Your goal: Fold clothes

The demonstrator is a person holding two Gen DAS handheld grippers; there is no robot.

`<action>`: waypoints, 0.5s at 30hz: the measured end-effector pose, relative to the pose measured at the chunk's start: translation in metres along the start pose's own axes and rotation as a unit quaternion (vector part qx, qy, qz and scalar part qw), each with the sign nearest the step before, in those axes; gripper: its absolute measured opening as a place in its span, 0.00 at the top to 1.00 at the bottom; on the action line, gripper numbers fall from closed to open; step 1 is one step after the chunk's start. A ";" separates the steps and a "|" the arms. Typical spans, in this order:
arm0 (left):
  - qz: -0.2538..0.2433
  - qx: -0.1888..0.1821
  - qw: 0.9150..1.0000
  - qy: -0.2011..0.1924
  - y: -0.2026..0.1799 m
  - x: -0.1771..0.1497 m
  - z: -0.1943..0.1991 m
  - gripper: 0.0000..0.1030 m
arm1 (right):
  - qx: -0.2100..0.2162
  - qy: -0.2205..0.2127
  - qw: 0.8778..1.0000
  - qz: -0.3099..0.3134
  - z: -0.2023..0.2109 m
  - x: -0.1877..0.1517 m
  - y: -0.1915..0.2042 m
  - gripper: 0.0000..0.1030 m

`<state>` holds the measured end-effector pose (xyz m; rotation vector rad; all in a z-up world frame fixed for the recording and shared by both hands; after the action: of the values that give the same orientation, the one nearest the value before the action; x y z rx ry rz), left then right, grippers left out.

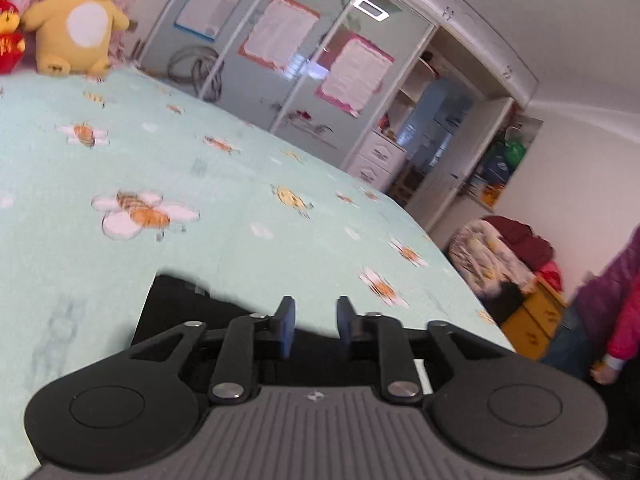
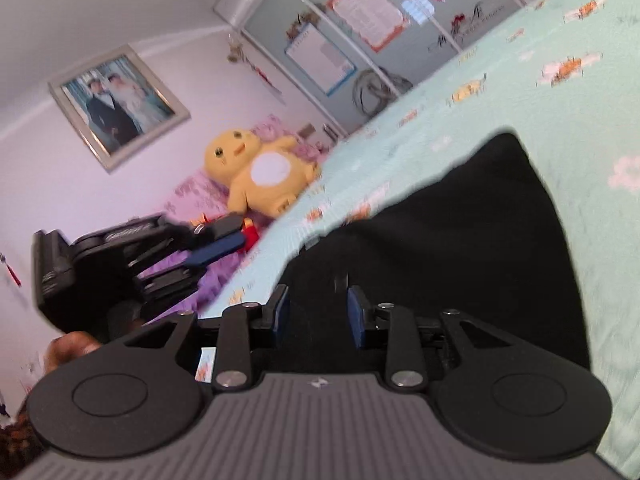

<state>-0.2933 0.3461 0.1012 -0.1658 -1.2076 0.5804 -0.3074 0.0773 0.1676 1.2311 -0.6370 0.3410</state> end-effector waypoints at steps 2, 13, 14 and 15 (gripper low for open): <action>0.025 0.039 0.998 0.033 0.021 -0.011 -0.043 0.75 | 0.002 -0.015 1.000 -0.014 0.000 0.022 -0.007 0.68; 0.088 0.075 0.993 0.012 0.094 -0.063 -0.083 0.93 | 0.011 0.044 0.996 -0.077 -0.093 0.099 -0.083 0.50; 0.097 0.070 0.993 0.012 0.097 -0.063 -0.084 0.93 | -0.003 0.051 0.993 -0.105 -0.105 0.101 -0.109 0.55; 0.105 0.065 0.992 0.012 0.099 -0.064 -0.085 0.93 | -0.017 0.059 0.989 -0.132 -0.116 0.103 -0.135 0.78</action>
<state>-0.2636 0.4128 -0.0249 -0.1906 -1.1336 0.8364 -0.1201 0.1356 0.1062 1.2352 -0.3710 0.1775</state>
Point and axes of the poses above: each gripper's, at about its wrist camera, not at the fingertips, and z roughly against the way its jaws point, y to its left, x to its top, the point moved 4 cm from there along -z, roughly the way its jaws point, and after that the axes turned 5 degrees about -z, right-handed, at the moved point
